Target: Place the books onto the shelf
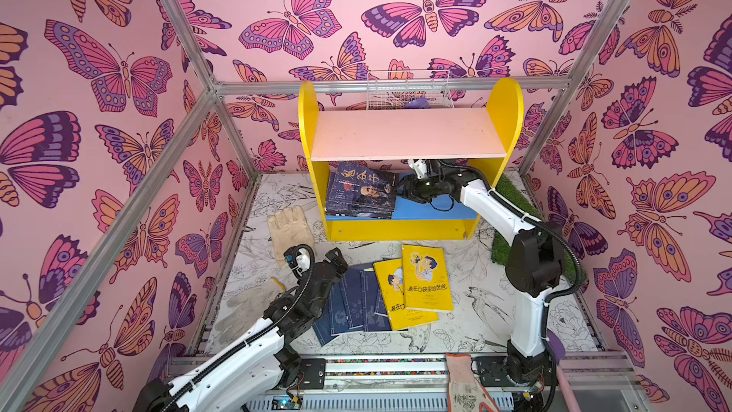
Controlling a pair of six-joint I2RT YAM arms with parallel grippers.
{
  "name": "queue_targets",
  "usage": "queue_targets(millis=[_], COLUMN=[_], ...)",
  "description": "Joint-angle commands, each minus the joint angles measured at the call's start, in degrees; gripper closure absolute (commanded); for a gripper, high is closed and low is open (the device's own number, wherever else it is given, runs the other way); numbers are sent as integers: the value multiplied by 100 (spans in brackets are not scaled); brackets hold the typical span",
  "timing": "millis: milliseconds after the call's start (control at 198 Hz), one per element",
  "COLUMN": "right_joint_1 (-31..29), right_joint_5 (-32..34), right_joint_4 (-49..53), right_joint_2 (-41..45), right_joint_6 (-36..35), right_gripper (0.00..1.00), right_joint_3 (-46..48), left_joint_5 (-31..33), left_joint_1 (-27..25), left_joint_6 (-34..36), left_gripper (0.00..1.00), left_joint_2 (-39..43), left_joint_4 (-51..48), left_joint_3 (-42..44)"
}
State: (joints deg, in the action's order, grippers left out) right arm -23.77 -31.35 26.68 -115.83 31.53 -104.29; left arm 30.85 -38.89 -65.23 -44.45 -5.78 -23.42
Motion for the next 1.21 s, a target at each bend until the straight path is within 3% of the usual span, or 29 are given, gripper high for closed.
queue_targets(millis=[0,191,438,650,766,927,1209], right_joint_1=[-32,-34,-35,-48,-40,-23,161], right_joint_5=[-4,-309,-708,-611,-100,363,350], right_joint_4=[-885,-2166,-2181,-1618,-1919,-2392,-4395], right_joint_2=[-127,-275,-503,-404,-1,318,-305], right_joint_6=[379,1115,974,315,203,104,1366], right_gripper=[53,77,84,78,68,62,60], right_joint_3=[-130,294,164,115,598,938,876], left_joint_5=[-16,-43,-44,-110,-320,-812,-1069], left_joint_1=[45,49,56,49,65,169,222], left_joint_6=[37,11,-31,71,265,210,212], left_gripper=[6,6,6,6,5,5,6], left_joint_2=[22,31,85,103,101,-58,-313], left_joint_4=[44,51,51,295,796,1583,1923], left_joint_3=[4,30,92,123,209,381,373])
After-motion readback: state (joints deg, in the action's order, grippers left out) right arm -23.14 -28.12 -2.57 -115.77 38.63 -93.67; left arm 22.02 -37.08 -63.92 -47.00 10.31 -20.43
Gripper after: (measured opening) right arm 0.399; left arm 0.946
